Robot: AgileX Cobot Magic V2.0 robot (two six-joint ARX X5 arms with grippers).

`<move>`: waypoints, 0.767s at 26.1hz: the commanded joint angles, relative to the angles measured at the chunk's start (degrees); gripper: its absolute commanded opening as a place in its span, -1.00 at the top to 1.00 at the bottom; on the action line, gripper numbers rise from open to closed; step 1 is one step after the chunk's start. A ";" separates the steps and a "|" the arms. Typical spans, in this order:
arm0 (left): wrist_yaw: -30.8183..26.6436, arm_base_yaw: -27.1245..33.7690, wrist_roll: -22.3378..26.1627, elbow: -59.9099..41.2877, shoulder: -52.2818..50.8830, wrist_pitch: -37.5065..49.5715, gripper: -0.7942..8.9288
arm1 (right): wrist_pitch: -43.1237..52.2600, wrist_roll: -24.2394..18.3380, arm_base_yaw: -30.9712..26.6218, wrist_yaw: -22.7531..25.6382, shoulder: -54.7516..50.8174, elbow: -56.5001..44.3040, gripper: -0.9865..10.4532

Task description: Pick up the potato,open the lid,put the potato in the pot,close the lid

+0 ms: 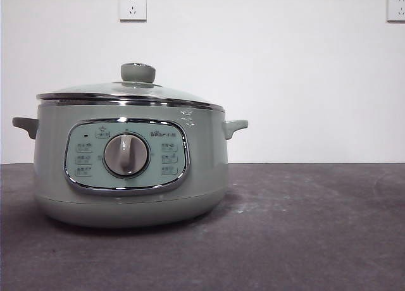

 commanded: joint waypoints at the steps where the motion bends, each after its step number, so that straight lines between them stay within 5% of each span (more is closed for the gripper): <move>1: -0.15 -0.09 0.87 -5.66 -3.72 2.78 0.85 | 6.40 -0.48 0.11 0.24 -5.68 -9.35 0.84; 9: 0.33 -0.09 -0.33 -25.42 -15.30 11.45 0.85 | 15.91 1.40 0.13 0.07 -18.49 -26.34 0.83; 13: 0.17 -0.09 -5.88 -26.51 -15.15 8.02 0.84 | 14.95 3.17 0.02 0.28 -18.40 -26.40 0.83; 20: -0.04 -0.09 -5.40 -26.51 -11.93 3.32 0.84 | 14.71 3.15 0.04 0.09 -18.29 -26.40 0.83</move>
